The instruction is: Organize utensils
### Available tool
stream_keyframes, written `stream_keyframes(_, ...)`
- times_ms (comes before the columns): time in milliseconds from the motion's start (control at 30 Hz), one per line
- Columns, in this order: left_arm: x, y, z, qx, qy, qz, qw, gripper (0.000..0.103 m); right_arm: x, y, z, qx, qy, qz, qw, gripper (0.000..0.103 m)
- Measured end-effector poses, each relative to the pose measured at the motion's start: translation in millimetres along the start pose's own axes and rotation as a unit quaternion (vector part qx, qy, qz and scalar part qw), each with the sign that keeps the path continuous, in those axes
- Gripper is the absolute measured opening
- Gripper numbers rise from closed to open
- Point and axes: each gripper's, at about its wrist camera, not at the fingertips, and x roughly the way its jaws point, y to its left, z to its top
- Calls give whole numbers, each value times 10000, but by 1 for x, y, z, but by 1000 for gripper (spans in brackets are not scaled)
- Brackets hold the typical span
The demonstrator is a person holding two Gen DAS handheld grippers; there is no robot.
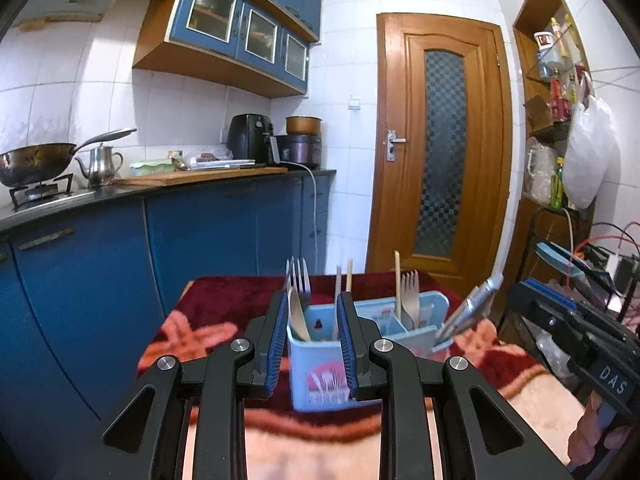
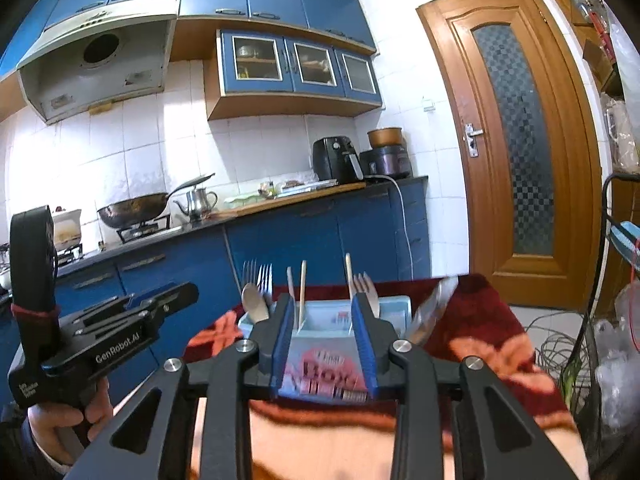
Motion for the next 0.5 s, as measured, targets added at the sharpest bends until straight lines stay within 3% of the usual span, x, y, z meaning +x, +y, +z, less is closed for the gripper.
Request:
stream_keyframes(167, -15, -6, -17, 65, 126, -50, 9999, 28, -14, 2, -24, 46, 172, -95, 9998, 36)
stream_keyframes(400, -32, -14, -54, 113, 374, -36, 9992, 48, -25, 0, -59, 134, 508, -202, 9984, 36)
stream_keyframes(500, -34, -12, -69, 55, 505, 92, 9987, 59, -30, 0, -74, 171, 602, -241, 9977, 43)
